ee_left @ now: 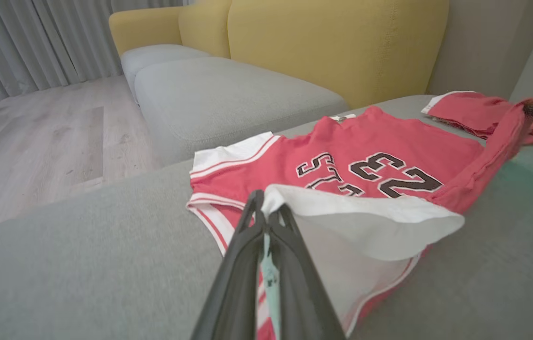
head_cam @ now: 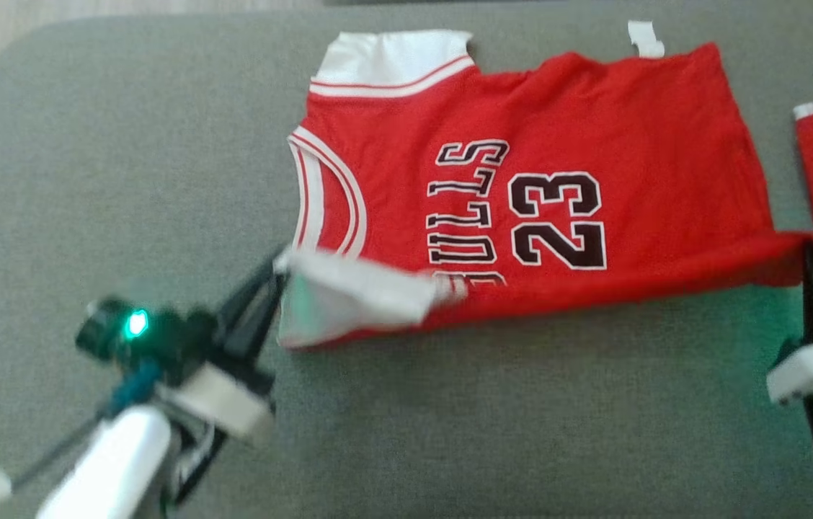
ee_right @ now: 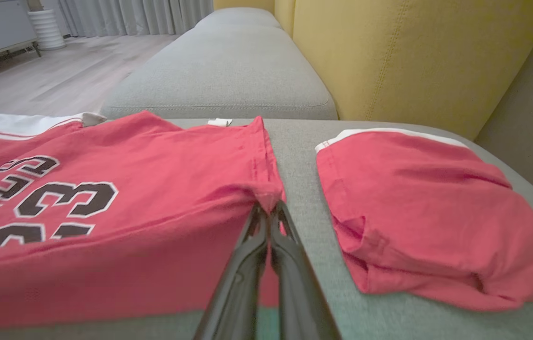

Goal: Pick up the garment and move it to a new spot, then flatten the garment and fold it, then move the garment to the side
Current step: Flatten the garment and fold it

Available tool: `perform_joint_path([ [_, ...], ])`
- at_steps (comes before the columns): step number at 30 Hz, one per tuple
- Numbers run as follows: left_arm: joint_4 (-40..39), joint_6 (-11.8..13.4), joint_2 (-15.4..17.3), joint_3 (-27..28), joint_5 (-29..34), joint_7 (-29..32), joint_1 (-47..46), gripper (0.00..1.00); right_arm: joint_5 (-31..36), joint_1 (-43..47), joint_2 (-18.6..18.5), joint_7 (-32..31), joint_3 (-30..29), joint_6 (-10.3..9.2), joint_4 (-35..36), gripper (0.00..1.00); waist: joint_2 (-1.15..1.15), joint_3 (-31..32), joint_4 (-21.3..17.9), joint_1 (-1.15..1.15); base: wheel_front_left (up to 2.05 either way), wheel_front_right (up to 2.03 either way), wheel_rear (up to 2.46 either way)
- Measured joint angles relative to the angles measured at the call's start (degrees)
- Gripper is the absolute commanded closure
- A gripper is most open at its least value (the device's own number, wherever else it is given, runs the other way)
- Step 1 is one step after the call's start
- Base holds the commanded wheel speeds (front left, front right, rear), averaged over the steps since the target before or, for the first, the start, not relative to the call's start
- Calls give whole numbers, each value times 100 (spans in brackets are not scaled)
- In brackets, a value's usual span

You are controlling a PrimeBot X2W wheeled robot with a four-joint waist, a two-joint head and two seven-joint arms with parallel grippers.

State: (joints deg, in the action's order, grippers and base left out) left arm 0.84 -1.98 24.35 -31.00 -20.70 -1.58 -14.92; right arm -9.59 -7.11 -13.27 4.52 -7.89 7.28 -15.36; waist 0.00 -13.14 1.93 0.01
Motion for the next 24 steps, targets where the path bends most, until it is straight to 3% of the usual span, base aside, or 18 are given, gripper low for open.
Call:
perform_joint_path([
  [10,1484,-300,-347,9,121,-188,-1831,100,100,-1362,-11,192,166,0,-1009,100,0,-571,-86,1,0,0,0],
  [11,1607,-314,-358,-11,136,-231,-1939,80,110,-1457,-11,225,191,0,-1106,94,0,-601,-97,1,0,0,0],
  [12,1730,-316,-378,-20,153,-279,-2032,27,111,-1548,-11,272,202,0,-1213,66,0,-627,-106,1,0,0,0],
  [13,1840,-336,-402,-21,154,-326,-2104,0,111,-1628,-12,311,205,0,-1323,0,0,-645,-112,1,0,0,0],
  [18,2274,-338,-561,-27,153,-645,-2224,0,166,-1818,-8,573,201,0,-1737,0,0,-591,-106,0,0,0,0],
  [24,2349,-91,-727,22,-153,-790,-1530,0,177,-1666,37,808,201,0,-1946,0,0,-306,-105,-1,0,0,0],
])
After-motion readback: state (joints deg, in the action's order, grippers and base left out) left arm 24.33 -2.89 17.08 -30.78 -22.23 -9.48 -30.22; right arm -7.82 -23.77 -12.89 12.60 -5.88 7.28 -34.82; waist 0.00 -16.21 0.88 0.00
